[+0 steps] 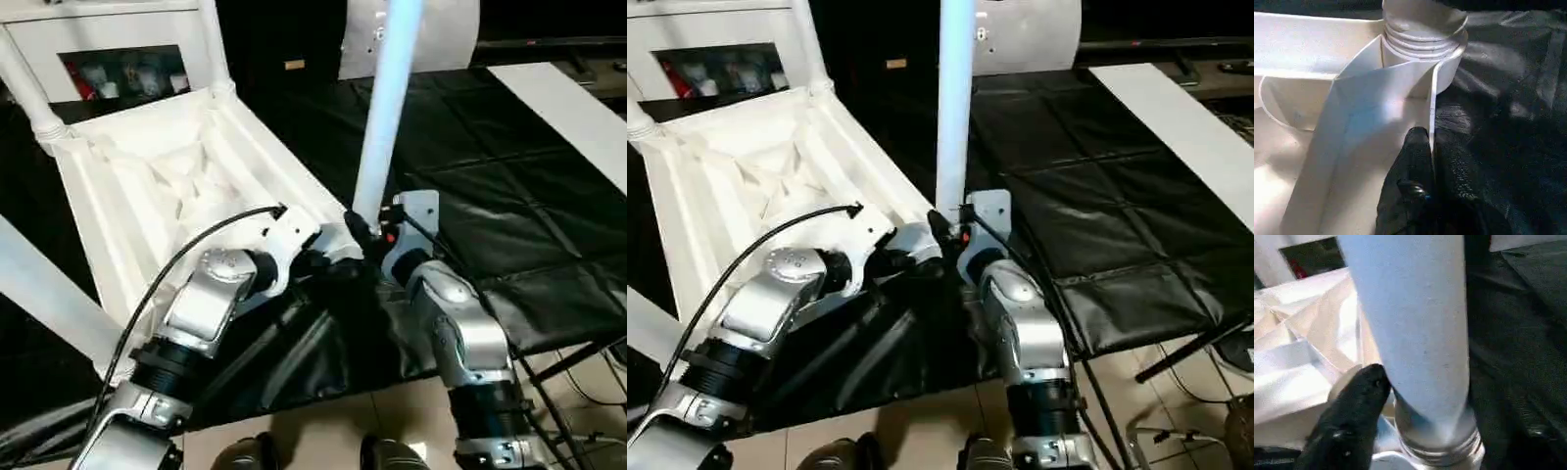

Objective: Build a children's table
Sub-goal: Rotate leg to tighten

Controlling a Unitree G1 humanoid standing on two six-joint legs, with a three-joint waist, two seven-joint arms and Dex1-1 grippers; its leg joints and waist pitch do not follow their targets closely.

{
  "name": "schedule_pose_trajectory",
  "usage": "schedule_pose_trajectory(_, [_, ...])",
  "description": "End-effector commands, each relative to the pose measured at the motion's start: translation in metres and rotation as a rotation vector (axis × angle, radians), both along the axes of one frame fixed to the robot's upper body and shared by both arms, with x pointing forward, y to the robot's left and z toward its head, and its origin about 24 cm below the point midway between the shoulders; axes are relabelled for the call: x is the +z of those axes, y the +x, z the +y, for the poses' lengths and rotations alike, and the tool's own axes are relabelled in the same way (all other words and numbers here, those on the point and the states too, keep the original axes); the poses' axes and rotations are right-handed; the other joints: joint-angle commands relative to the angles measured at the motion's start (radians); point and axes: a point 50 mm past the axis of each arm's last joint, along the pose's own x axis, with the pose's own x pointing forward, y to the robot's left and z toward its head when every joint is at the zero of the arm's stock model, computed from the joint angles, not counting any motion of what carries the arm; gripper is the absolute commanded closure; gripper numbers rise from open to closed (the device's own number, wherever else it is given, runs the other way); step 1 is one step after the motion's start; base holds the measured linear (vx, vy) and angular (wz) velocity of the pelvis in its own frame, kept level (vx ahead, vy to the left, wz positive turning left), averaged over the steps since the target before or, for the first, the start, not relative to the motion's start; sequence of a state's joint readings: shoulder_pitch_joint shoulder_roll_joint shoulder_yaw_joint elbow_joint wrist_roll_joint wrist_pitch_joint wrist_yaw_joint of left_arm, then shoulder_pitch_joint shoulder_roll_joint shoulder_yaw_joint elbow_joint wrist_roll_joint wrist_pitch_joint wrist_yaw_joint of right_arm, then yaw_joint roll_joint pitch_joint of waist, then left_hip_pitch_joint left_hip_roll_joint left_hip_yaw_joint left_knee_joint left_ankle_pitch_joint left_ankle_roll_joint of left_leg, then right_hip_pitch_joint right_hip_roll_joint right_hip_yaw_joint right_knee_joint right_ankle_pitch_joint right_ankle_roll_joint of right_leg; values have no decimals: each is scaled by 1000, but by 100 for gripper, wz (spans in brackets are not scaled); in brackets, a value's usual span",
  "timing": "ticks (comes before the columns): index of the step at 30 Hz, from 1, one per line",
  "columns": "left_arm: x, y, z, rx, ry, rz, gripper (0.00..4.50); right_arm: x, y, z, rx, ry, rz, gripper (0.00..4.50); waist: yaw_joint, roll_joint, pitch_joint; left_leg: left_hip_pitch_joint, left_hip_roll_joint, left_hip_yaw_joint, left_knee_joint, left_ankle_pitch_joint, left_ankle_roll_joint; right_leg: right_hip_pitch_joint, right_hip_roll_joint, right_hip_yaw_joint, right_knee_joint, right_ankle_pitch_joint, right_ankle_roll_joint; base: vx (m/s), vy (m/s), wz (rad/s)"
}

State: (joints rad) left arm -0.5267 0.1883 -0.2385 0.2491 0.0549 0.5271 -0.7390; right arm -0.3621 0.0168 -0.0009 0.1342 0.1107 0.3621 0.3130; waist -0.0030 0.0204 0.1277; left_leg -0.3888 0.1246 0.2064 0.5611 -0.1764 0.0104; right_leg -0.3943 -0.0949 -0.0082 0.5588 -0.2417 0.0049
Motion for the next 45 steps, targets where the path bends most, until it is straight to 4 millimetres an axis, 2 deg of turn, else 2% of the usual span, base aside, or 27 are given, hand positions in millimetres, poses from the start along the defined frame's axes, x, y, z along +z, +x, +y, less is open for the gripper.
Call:
schedule_pose_trajectory(1, [6, -1, -10, -64, -45, -40, 450, -7, -8, 17, 163, -22, 5, 134, 1, -14, -48, 41, 99, -58, -100, -437, -62, -3, -64, 39, -66, -255, -126, 0, 0, 0])
schedule_pose_trajectory(2, [6, -1, -8, -65, -39, -43, 450, -7, -9, 14, 169, -35, -3, 130, 5, -17, -49, 35, 99, -55, -96, -396, -41, 3, -67, 40, -64, -236, -135, 0, 0, 0])
schedule_pose_trajectory(3, [5, -2, -1, -72, -29, -43, 450, -7, -9, 2, 189, -57, -21, 130, 6, -27, -53, 32, 100, -49, -93, -355, -14, 6, -67, 41, -63, -233, -143, 0, 0, 0])
schedule_pose_trajectory(4, [5, -2, 4, -76, -22, -42, 450, -6, -9, -6, 202, -72, -33, 115, 11, -25, -56, 31, 101, -51, -91, -340, -2, 9, -71, 40, -62, -244, -146, 0, 0, 0])
schedule_pose_trajectory(5, [5, -4, 11, -99, -20, -33, 450, -4, -9, -18, 233, -94, -52, 100, 14, -27, -57, 34, 102, -46, -86, -322, 15, 5, -71, 40, -67, -270, -149, 0, 0, 0])
schedule_pose_trajectory(6, [5, -5, 14, -117, -15, -31, 450, -2, -9, -25, 251, -109, -72, 91, 18, -24, -55, 35, 103, -43, -84, -319, 25, 2, -70, 39, -69, -294, -156, 0, 0, 0])
schedule_pose_trajectory(9, [5, -9, 21, -168, -10, -20, 450, 4, -9, -40, 319, -165, -116, 81, 17, -27, -58, 23, 103, -43, -82, -297, 33, 9, -70, 34, -68, -315, -158, 0, 0, 0])
schedule_pose_trajectory(10, [5, -12, 24, -221, -5, -31, 450, 6, -10, -49, 377, -202, -123, 56, 19, -26, -65, 22, 104, -41, -79, -259, 43, 10, -67, 31, -61, -268, -166, 0, 0, 0])
schedule_pose_trajectory(12, [4, -19, 28, -307, -6, -14, 450, 10, -14, -59, 519, -247, -122, 46, 20, -29, -66, 19, 104, -34, -69, -211, 87, 14, -63, 27, -52, -180, -205, 0, 0, 0])
schedule_pose_trajectory(14, [4, -20, 29, -328, -3, -13, 450, 11, -15, -60, 553, -255, -123, 46, 23, -31, -69, 22, 102, -27, -60, -179, 111, 10, -61, 29, -47, -132, -233, 62, -24, 2])
schedule_pose_trajectory(16, [2, -25, 36, -448, 44, 10, 450, 16, -16, -64, 697, -259, -101, 46, 27, -32, -78, 14, 101, -25, -50, -105, 146, 19, -60, 28, -27, -28, -259, 29, -15, 0])
schedule_pose_trajectory(17, [2, -25, 36, -448, 44, 10, 450, 16, -16, -64, 697, -259, -101, 46, 30, -31, -81, 16, 101, -25, -47, -87, 160, 19, -59, 25, -23, 3, -270, 0, 0, 0])
schedule_pose_trajectory(18, [1, -27, 37, -479, 56, 14, 450, 17, -16, -65, 734, -252, -95, 46, 38, -28, -82, 21, 103, -19, -41, -35, 185, 15, -53, 24, -12, 88, -295, 0, 0, 0])
schedule_pose_trajectory(20, [2, -28, 40, -530, 70, 20, 450, 18, -16, -66, 800, -245, -86, 46, 45, -30, -84, 20, 104, -18, -37, -17, 196, 18, -52, 20, -4, 118, -309, 0, 0, 0])
schedule_pose_trajectory(22, [3, -28, 43, -566, 82, 23, 450, 19, -15, -66, 856, -242, -75, 80, 49, -28, -82, 21, 107, -16, -39, -30, 186, 16, -50, 17, -4, 84, -315, 0, 0, 0])
schedule_pose_trajectory(23, [4, -28, 43, -574, 87, 24, 450, 19, -15, -66, 872, -240, -70, 80, 52, -27, -81, 22, 108, -17, -39, -42, 180, 15, -50, 17, -5, 66, -316, 0, 0, 0])
schedule_pose_trajectory(26, [5, -29, 45, -615, 101, 37, 450, 18, -15, -64, 931, -226, -47, 100, 57, -28, -77, 26, 110, -17, -47, -128, 125, 12, -54, 20, -17, -66, -300, 0, 0, 0])
schedule_pose_trajectory(27, [5, -30, 46, -635, 111, 39, 450, 18, -14, -63, 957, -227, -41, 125, 58, -28, -76, 27, 111, -18, -49, -140, 115, 11, -54, 20, -18, -82, -296, 0, 0, 0])
schedule_pose_trajectory(29, [5, -30, 46, -656, 118, 41, 450, 18, -13, -61, 984, -227, -38, 125, 57, -33, -78, 28, 110, -19, -50, -171, 95, 11, -56, 20, -22, -129, -287, 0, 0, 0])
schedule_pose_trajectory(30, [5, -30, 45, -665, 120, 41, 450, 18, -12, -60, 994, -226, -39, 134, 58, -31, -77, 28, 112, -21, -53, -184, 79, 11, -59, 22, -24, -154, -277, 0, 0, 0])
schedule_pose_trajectory(33, [5, -30, 43, -693, 112, 42, 450, 19, -11, -53, 1053, -201, -39, 165, 56, -33, -79, 30, 111, -22, -55, -222, 50, 8, -56, 22, -26, -179, -271, 0, 0, 0])
schedule_pose_trajectory(36, [5, -30, 42, -700, 113, 42, 450, 18, -12, -51, 1095, -200, -29, 189, 59, -34, -81, 32, 112, -21, -55, -222, 43, 6, -56, 24, -23, -159, -272, 0, 0, 0])
schedule_pose_trajectory(40, [4, -29, 43, -701, 120, 42, 450, 18, -12, -51, 1109, -199, -23, 233, 60, -37, -83, 28, 110, -20, -51, -209, 48, 8, -59, 25, -20, -140, -279, 0, 0, 0])
schedule_pose_trajectory(45, [4, -28, 46, -696, 130, 44, 450, 17, -13, -51, 1136, -194, -7, 251, 62, -36, -86, 27, 110, -19, -46, -178, 63, 10, -58, 23, -16, -116, -286, 0, 0, 0])
